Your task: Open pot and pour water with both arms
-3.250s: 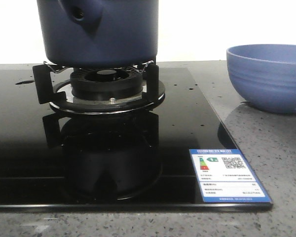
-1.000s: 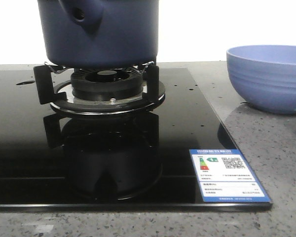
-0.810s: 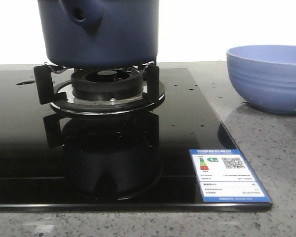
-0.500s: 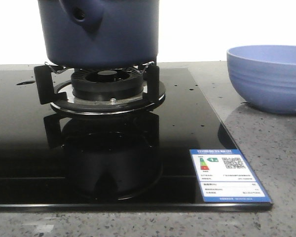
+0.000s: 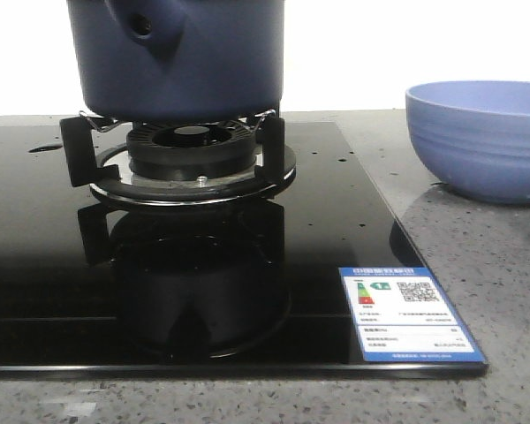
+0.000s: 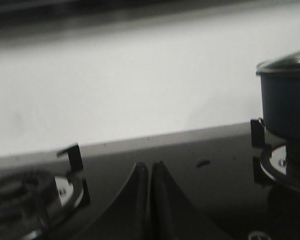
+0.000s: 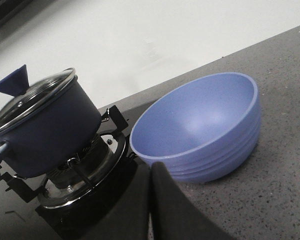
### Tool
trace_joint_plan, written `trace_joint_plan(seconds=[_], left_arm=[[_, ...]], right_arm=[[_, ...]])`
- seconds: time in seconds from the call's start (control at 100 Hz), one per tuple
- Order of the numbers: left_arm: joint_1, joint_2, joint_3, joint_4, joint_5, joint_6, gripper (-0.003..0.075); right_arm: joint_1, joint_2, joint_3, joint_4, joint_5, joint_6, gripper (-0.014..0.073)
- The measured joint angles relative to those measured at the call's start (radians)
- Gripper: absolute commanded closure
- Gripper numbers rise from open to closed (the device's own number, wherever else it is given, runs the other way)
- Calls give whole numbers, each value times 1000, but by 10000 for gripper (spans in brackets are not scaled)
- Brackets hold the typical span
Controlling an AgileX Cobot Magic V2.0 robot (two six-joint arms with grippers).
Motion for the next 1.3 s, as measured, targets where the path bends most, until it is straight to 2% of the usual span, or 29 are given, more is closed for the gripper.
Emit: trace_joint_plan(seconds=[0.12, 0.4, 0.6, 1.3], left_arm=[[45, 0, 6, 61, 39, -96, 741], [39, 0, 6, 91, 110, -149, 741], [-11, 0, 6, 91, 112, -155, 741], [-15, 0, 6, 89, 113, -156, 741]], right_arm=[[0, 0, 0, 0, 0, 0, 656], [0, 0, 0, 0, 0, 0, 656], [0, 0, 0, 0, 0, 0, 656], [0, 0, 0, -18, -7, -8, 656]])
